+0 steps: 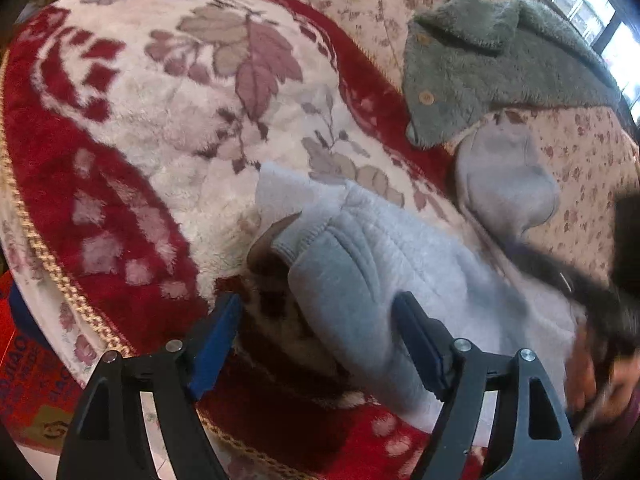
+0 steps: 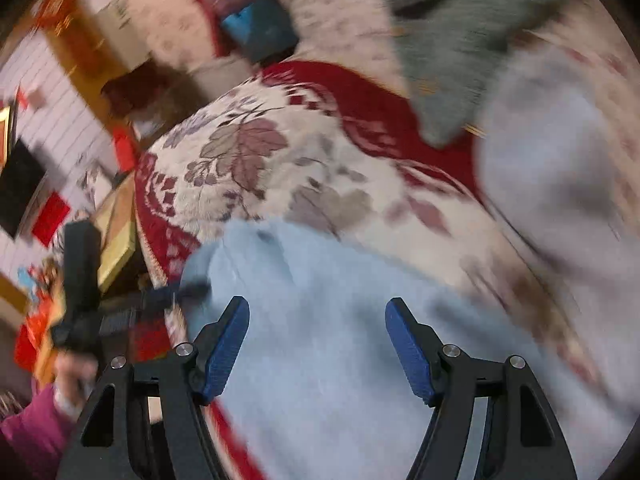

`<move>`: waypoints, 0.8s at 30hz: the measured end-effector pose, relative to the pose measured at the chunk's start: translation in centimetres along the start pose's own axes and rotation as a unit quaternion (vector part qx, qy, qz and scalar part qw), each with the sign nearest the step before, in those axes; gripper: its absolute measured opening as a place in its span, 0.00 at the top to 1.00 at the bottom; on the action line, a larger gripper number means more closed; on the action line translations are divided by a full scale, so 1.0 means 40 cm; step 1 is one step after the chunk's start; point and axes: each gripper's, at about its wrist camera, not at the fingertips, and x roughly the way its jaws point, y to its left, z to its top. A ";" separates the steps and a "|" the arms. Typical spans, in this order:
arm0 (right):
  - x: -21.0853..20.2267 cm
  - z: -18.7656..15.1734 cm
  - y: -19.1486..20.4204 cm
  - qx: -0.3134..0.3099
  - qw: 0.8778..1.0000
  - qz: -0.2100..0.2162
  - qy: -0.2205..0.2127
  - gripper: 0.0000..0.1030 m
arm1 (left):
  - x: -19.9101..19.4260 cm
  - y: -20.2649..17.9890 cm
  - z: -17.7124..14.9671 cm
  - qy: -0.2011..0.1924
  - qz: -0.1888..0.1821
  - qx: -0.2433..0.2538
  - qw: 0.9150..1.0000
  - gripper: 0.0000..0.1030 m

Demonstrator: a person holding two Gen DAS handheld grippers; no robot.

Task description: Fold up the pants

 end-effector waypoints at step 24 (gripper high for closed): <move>0.151 0.115 0.115 -0.138 0.990 0.011 0.000 0.90 | -0.020 -0.048 0.003 -0.098 -0.009 0.123 0.987 0.60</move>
